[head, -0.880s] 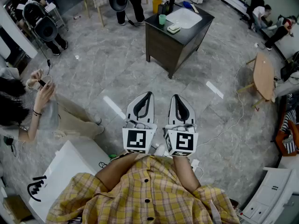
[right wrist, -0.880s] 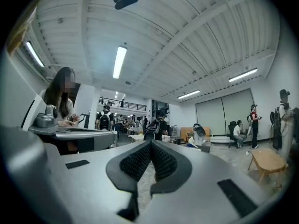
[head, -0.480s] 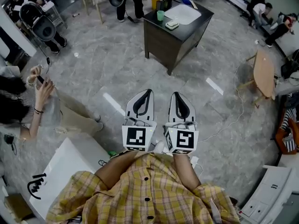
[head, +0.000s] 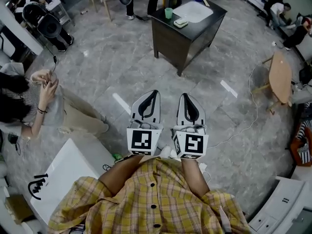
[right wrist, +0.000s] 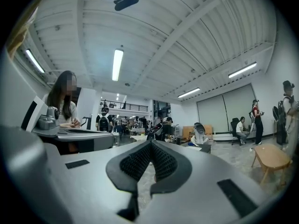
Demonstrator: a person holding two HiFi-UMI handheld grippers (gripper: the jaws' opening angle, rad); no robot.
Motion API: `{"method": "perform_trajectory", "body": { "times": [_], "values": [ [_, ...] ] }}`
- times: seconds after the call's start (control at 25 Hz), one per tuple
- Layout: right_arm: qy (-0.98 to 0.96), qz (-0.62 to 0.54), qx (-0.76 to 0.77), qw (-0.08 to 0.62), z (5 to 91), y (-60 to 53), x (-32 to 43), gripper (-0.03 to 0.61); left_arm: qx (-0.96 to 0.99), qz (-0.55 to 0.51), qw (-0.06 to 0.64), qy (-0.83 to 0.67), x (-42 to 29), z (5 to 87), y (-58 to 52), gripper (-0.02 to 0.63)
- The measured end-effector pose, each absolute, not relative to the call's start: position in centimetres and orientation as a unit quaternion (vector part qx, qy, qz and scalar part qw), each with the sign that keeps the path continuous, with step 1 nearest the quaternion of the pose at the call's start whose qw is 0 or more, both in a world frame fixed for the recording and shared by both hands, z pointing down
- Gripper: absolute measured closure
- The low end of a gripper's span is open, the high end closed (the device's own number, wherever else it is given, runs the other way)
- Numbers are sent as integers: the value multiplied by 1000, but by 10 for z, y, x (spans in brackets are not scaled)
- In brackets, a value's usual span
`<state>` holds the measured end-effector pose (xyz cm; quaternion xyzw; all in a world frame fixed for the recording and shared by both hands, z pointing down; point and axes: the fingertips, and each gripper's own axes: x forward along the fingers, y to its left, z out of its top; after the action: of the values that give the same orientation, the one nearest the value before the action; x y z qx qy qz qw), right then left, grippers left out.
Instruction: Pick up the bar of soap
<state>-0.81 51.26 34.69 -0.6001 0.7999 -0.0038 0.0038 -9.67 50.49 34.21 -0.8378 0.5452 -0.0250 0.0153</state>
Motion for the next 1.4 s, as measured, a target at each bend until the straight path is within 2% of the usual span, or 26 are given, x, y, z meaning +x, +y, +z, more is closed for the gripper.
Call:
{"method": "perform_trajectory", "body": {
  "times": [0.6,0.88,1.4],
  "values": [
    [814,-31,-580,-7,371,462,32,558,-831,-45,11,554,-53,357,455,603],
    [805,-23,-591,-29,379,368,31,558,-840,-37,6,541,-50,369,357,603],
    [775,-28,-631,-24,359,197,23,558,-862,-38,8,505,-63,347,180,603]
  ]
}}
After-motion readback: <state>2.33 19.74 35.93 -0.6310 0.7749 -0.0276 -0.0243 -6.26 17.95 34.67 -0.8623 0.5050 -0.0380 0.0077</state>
